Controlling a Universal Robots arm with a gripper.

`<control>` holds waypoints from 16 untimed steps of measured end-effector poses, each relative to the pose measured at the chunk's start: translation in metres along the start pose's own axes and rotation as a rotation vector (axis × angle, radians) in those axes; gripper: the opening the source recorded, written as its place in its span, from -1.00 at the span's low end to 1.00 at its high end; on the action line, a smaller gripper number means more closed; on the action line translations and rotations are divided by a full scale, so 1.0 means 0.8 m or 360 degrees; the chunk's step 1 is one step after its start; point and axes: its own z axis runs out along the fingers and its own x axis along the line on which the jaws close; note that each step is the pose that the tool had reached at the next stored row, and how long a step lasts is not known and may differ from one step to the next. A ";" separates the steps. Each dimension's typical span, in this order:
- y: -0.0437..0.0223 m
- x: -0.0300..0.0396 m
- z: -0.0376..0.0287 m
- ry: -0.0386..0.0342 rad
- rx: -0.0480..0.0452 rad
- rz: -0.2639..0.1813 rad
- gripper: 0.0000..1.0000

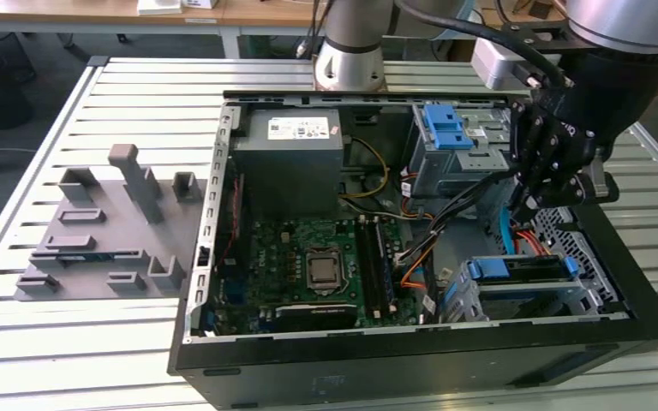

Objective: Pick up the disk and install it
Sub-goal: 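Insert the second disk wire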

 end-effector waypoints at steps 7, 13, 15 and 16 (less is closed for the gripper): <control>0.0001 0.0003 0.0034 0.0000 0.0000 0.0000 -0.68; 0.0003 0.0019 0.0068 0.0000 0.0000 0.0000 -0.68; 0.0004 0.0027 0.0078 0.0000 0.0000 0.0000 -0.68; 0.0004 0.0030 0.0082 0.0000 0.0000 0.0000 -0.68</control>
